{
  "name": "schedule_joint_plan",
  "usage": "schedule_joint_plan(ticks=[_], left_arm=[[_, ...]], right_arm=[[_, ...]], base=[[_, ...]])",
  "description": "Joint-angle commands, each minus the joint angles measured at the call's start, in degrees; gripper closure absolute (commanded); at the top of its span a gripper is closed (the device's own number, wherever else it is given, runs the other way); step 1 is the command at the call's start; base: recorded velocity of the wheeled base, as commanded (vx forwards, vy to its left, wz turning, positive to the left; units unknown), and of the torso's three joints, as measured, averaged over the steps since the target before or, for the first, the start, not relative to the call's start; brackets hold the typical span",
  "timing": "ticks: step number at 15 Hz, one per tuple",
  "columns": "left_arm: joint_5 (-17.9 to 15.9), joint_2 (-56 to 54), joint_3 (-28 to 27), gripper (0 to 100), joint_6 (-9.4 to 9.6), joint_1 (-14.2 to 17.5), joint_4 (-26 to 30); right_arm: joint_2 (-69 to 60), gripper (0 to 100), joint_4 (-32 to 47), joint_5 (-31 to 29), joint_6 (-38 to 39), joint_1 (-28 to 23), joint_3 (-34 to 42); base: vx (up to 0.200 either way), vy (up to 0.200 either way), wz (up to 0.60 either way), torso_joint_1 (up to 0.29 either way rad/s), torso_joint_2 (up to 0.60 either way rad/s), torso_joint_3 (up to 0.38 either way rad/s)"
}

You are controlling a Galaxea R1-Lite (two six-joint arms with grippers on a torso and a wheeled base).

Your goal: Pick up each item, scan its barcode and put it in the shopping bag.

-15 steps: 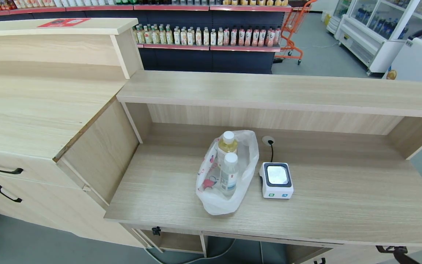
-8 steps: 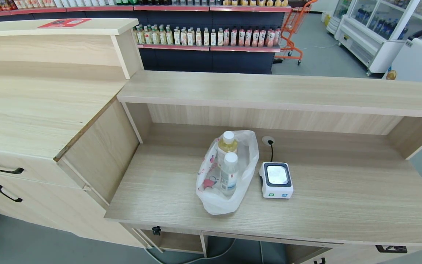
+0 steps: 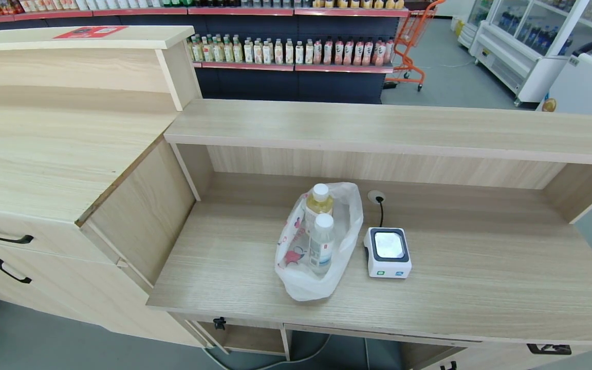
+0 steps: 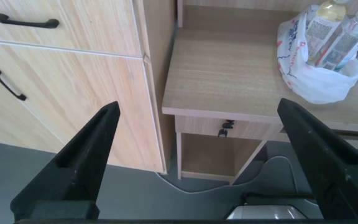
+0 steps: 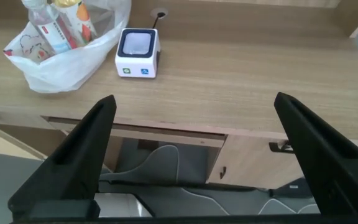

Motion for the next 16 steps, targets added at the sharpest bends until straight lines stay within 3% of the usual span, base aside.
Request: schedule_joint_plan(ticks=[1, 3, 16], left_arm=[[0.0, 0.1, 0.0, 0, 0.14, 0.0, 0.0], [-0.1, 0.1, 0.0, 0, 0.14, 0.0, 0.0], [-0.1, 0.0, 0.0, 0, 0.50, 0.0, 0.0]], right_arm=[[0.2, 0, 0.1, 0.0, 0.1, 0.0, 0.0], [0.2, 0, 0.1, 0.0, 0.1, 0.0, 0.0], [0.2, 0, 0.1, 0.0, -0.1, 0.0, 0.0]], base=[[0.000, 0.000, 0.00, 0.000, 0.00, 0.000], [0.000, 0.000, 0.00, 0.000, 0.00, 0.000], [0.000, -0.200, 0.00, 0.003, 0.00, 0.003]])
